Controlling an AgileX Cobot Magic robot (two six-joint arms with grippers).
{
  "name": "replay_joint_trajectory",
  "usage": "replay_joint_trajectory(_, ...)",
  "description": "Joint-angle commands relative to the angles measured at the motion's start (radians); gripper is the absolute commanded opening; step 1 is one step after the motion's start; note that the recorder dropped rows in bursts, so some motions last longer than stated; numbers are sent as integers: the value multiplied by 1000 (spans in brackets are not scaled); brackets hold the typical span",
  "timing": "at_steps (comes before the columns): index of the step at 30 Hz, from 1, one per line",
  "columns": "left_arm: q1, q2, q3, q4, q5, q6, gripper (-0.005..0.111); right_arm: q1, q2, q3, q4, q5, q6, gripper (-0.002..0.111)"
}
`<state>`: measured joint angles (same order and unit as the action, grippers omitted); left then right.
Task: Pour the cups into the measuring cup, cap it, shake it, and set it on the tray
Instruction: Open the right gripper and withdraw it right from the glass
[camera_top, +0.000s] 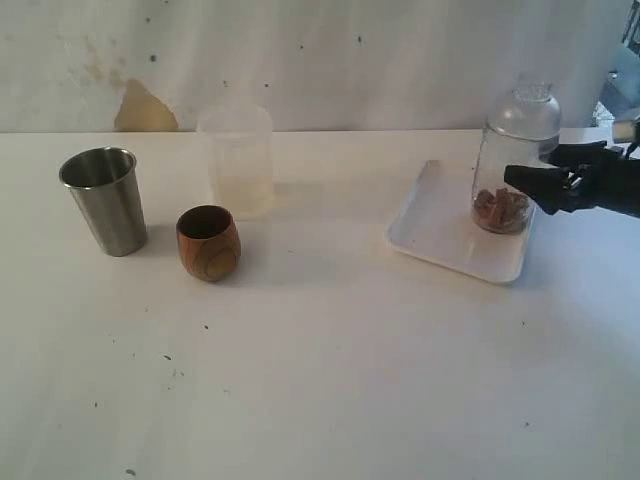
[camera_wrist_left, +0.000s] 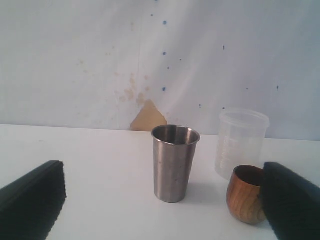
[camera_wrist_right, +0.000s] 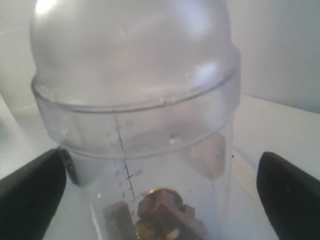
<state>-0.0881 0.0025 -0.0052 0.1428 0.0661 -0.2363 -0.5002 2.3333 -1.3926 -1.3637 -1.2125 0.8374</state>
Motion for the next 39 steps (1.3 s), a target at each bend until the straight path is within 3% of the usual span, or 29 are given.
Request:
replay_joint_trajectory(1, -5, -2, 5, 0, -5, -2, 105, -11, -13, -2, -81, -9, 20, 95)
replay_joint_trajectory(8, -5, -2, 5, 0, -5, -2, 105, -29, -33, -2, -126, -9, 24, 95)
replay_joint_trajectory(21, -5, -2, 5, 0, -5, -2, 105, -159, -100, -2, -171, -9, 86, 95)
replay_joint_trajectory(35, -5, -2, 5, 0, -5, -2, 105, -174, -138, -2, 40, -9, 305, 95)
replay_joint_trajectory(39, -5, -2, 5, 0, -5, -2, 105, -142, -164, -2, 184, -9, 354, 95)
